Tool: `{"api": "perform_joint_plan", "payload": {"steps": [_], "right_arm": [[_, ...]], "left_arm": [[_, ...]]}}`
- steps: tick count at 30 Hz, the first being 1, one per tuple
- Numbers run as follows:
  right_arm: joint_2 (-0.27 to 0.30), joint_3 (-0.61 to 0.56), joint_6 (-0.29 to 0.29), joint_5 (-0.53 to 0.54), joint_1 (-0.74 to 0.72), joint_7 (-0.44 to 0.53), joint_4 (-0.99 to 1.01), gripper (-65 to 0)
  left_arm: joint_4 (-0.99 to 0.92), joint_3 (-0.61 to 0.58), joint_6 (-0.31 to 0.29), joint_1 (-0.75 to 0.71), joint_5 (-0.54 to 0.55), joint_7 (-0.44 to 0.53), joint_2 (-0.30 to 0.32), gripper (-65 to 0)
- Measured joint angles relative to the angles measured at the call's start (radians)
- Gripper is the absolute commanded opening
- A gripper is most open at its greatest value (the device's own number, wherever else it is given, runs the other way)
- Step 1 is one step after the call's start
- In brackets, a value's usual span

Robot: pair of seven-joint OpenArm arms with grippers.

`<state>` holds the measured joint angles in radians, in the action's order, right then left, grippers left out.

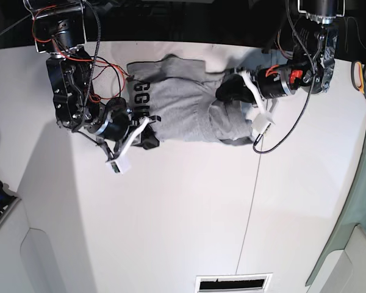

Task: Layout the t-shirt on the table in an organized manner, then fold the t-shirt properly
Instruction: 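Fold the bundle over again and lay it down with both grippers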

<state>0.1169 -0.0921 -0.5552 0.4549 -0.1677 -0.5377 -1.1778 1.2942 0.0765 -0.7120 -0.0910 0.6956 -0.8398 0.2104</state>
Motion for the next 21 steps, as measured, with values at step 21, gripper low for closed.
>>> {"api": "perform_joint_plan", "payload": {"steps": [21], "right_arm": [[0.006, 0.089, -0.01, 0.105, 0.356, -0.021, -0.385, -65.0]], "left_arm": [[0.012, -0.003, 0.024, 0.269, 0.088, -0.159, 0.04, -65.0]]}}
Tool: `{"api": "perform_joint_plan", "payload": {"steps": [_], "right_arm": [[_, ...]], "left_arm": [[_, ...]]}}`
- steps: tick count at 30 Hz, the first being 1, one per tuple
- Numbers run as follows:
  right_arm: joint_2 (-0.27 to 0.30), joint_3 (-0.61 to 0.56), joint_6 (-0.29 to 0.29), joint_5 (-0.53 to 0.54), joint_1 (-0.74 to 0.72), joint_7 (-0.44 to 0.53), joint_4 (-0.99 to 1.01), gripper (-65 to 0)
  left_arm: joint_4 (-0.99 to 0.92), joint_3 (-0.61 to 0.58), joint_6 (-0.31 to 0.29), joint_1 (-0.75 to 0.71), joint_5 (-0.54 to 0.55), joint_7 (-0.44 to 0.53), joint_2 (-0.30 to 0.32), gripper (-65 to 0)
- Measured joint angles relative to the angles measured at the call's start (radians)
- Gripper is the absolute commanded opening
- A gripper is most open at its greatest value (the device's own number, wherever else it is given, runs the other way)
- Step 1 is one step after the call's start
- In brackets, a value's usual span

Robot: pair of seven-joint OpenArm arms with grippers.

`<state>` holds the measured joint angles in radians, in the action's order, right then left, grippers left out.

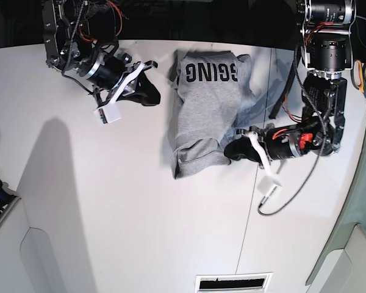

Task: Layout the t-shirt on the table in an organized manner, then fold the t-shirt properly
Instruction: 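Fold the bundle over again and lay it down with both grippers, then open both grippers and release the folded shirt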

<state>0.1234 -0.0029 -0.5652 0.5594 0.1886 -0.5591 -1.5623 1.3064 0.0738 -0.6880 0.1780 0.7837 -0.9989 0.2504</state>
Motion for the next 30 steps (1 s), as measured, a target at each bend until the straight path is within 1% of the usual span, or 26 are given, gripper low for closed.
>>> {"api": "perform_joint_plan", "payload": {"steps": [2, 4, 6, 8, 10, 11, 12, 15, 19, 21, 22, 25, 27, 28, 30], "right_arm": [[-0.001, 0.055, 0.001, 0.014, -0.001, -0.011, -0.029, -65.0], [0.007, 0.102, 0.004, 0.07, 0.0, -0.041, -0.057, -65.0], [0.009, 0.123, 0.004, 0.117, 0.0, -0.044, -0.078, -65.0], [0.008, 0.117, 0.0, 0.143, -0.016, -0.043, -0.088, -65.0], [0.006, 0.068, 0.0, 0.142, -0.046, -0.043, -0.088, -65.0], [0.002, 0.031, -0.004, 0.128, -0.065, -0.043, -0.086, -65.0], [-0.005, -0.012, -0.011, 0.089, -0.089, -0.043, -0.08, -65.0], [-0.047, -0.143, -0.006, -0.081, -0.174, -0.032, -0.019, -65.0], [-0.111, -0.278, -0.01, -0.197, -0.272, 0.035, 0.176, -65.0], [-0.13, -0.308, -0.005, -0.256, -0.309, 0.068, 0.306, -65.0], [-0.132, -0.312, -0.003, -0.278, -0.322, 0.103, 0.367, -65.0], [-0.121, -0.306, -0.025, -0.288, -0.339, 0.244, 0.502, -65.0], [-0.124, -0.298, -0.027, -0.29, -0.338, 0.296, 0.546, -65.0], [-0.124, -0.298, -0.027, -0.286, -0.338, 0.307, 0.552, -65.0], [-0.124, -0.298, -0.027, -0.283, -0.338, 0.299, 0.547, -65.0]], "left_arm": [[0.095, 0.002, -0.001, -0.005, 0.045, -0.016, 0.027, -65.0], [0.157, 0.002, -0.002, -0.032, 0.098, -0.034, 0.053, -65.0], [0.184, 0.0, -0.002, -0.086, 0.154, -0.058, 0.074, -65.0], [0.206, -0.001, -0.001, -0.153, 0.185, -0.063, 0.074, -65.0], [0.213, -0.001, -0.001, -0.201, 0.198, -0.053, 0.061, -65.0], [0.212, -0.001, -0.001, -0.218, 0.187, -0.034, 0.052, -65.0], [0.212, -0.001, -0.001, -0.234, 0.165, -0.003, 0.045, -65.0], [0.202, -0.002, -0.001, -0.291, 0.128, 0.085, 0.028, -65.0], [0.107, 0.0, 0.0, -0.329, 0.014, 0.118, 0.0, -65.0], [0.024, 0.001, -0.01, -0.318, -0.009, 0.16, -0.021, -65.0], [-0.014, 0.003, -0.018, -0.312, -0.01, 0.191, -0.027, -65.0], [-0.092, 0.005, -0.035, -0.311, -0.007, 0.277, -0.035, -65.0], [-0.098, 0.005, -0.035, -0.31, -0.009, 0.277, -0.034, -65.0], [-0.098, 0.005, -0.035, -0.31, -0.009, 0.274, -0.035, -65.0], [-0.097, 0.004, -0.035, -0.301, -0.008, 0.266, -0.035, -65.0]]}}
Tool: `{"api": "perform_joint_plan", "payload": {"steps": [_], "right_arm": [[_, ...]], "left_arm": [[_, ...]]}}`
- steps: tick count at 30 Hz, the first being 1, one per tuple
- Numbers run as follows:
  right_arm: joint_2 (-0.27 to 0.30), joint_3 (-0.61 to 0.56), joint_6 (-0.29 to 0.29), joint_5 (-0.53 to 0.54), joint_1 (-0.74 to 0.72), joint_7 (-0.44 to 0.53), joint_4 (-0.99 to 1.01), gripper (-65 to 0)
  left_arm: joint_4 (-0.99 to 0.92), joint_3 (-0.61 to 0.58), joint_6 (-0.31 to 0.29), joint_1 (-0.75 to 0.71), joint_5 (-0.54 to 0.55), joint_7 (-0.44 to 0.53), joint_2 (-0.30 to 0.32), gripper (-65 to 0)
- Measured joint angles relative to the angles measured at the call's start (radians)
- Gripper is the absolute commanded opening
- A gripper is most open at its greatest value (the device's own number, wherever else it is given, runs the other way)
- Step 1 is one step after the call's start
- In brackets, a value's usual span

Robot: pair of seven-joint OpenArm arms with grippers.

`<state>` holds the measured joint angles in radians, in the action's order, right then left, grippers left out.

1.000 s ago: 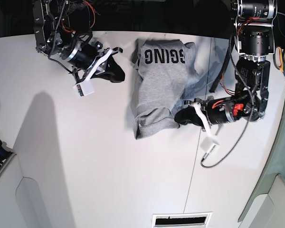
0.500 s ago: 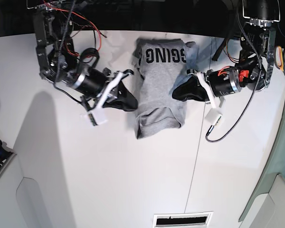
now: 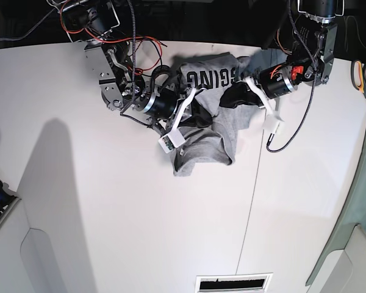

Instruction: Layout the t-shirt on the table in an organized manner, then fold the t-shirt properly

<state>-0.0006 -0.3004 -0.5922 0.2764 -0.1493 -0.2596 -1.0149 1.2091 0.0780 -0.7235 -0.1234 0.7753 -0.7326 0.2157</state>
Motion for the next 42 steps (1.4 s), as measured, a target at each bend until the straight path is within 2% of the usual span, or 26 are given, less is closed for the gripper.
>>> {"api": "perform_joint_plan", "payload": {"steps": [3, 8, 11, 15, 17, 20, 23, 26, 30, 33, 36, 40, 42], "right_arm": [[0.0, 0.0, 0.02, 0.002, 0.007, -0.039, -0.061, -65.0], [0.006, -0.001, 0.044, -0.036, 0.021, -0.158, -0.237, -65.0], [0.013, 0.002, 0.048, -0.024, 0.03, -0.186, -0.369, -65.0], [0.037, 0.001, 0.045, -0.015, 0.074, -0.273, -0.531, -65.0], [0.078, 0.0, 0.046, -0.001, 0.117, -0.307, -0.603, -65.0], [0.175, 0.009, 0.05, 0.032, 0.208, -0.317, -0.717, -65.0], [0.271, 0.058, 0.052, 0.045, 0.329, -0.323, -0.821, -65.0], [0.342, 0.128, 0.049, 0.074, 0.464, -0.322, -0.887, -65.0], [0.423, 0.21, 0.045, 0.119, 0.615, -0.323, -0.894, -65.0], [0.488, 0.246, 0.047, 0.117, 0.716, -0.329, -0.893, -65.0], [0.51, 0.254, 0.05, 0.11, 0.805, -0.359, -0.888, -65.0], [0.501, 0.252, 0.059, 0.08, 0.905, -0.397, -0.813, -65.0], [0.498, 0.249, 0.072, 0.041, 0.93, -0.396, -0.734, -65.0]], "left_arm": [[0.021, 0.003, 0.016, 0.018, 0.026, -0.079, 0.0, -65.0], [0.224, 0.062, 0.039, -0.007, 0.069, -0.229, -0.001, -65.0], [0.369, 0.124, 0.035, -0.024, 0.082, -0.243, 0.01, -65.0], [0.475, 0.158, 0.034, -0.069, 0.1, -0.239, 0.074, -65.0], [0.498, 0.175, 0.034, -0.132, 0.112, -0.247, 0.099, -65.0], [0.531, 0.231, 0.034, -0.239, 0.122, -0.26, 0.108, -65.0], [0.571, 0.317, 0.035, -0.349, 0.138, -0.24, 0.106, -65.0], [0.585, 0.389, 0.035, -0.493, 0.135, -0.245, 0.108, -65.0], [0.585, 0.414, 0.035, -0.634, 0.071, -0.247, 0.094, -65.0], [0.575, 0.414, 0.034, -0.683, -0.001, -0.239, 0.045, -65.0], [0.507, 0.399, 0.034, -0.697, -0.101, -0.243, 0.021, -65.0], [0.387, 0.304, 0.035, -0.687, -0.195, -0.187, 0.08, -65.0], [0.317, 0.211, 0.135, -0.657, -0.284, -0.192, 0.121, -65.0]]}}
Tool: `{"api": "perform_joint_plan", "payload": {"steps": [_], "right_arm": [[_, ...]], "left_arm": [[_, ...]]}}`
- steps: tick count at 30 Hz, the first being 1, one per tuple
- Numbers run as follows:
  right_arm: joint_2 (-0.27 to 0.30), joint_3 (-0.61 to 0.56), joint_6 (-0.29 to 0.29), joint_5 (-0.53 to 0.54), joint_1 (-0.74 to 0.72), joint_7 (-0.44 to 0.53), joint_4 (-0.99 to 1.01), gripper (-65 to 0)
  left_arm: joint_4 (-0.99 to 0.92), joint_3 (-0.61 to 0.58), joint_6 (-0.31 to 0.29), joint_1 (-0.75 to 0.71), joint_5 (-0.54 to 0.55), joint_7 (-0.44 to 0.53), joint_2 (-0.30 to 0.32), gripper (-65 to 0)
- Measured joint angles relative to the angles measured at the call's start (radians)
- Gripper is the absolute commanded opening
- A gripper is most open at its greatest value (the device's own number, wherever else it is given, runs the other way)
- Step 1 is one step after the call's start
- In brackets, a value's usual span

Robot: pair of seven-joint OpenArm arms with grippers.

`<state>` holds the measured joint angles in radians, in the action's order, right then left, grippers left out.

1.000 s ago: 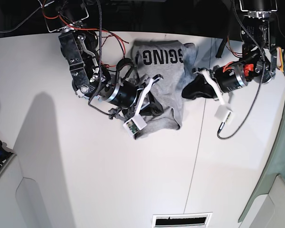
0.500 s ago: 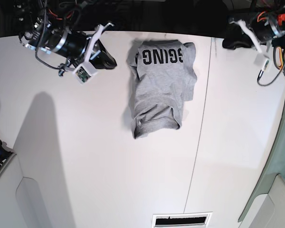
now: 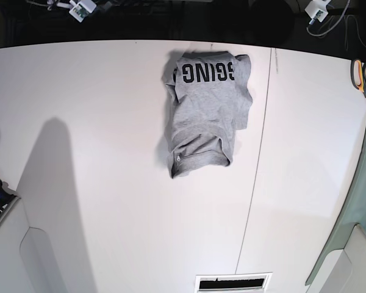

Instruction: Layout the t-shirt on the table in an organized manner, then fold the t-shirt properly

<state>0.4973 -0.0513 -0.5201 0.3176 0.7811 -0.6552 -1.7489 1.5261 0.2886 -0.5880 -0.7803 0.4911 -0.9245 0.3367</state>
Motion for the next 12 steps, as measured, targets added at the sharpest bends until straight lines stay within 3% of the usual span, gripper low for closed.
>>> {"api": "perform_joint_plan", "payload": {"steps": [2, 4, 6, 12], "right_arm": [[0.001, 0.001, 0.031, -0.031, 0.003, -0.036, 0.101, -65.0], [0.002, 0.002, 0.077, -0.038, -0.011, -0.095, 0.198, -65.0], [0.001, 0.004, 0.087, -0.035, -0.045, -0.163, 0.293, -65.0], [-0.039, 0.002, 0.124, -0.018, -0.174, -0.266, 0.535, -65.0]], "left_arm": [[-0.08, -0.102, 0.085, 0.034, -0.069, 0.005, 0.037, -65.0], [-0.175, -0.209, 0.126, 0.071, -0.12, 0.006, 0.068, -65.0], [-0.283, -0.315, 0.158, 0.119, -0.14, 0.005, 0.084, -65.0], [-0.571, -0.55, 0.162, 0.329, -0.138, 0.013, 0.057, -65.0]]}}
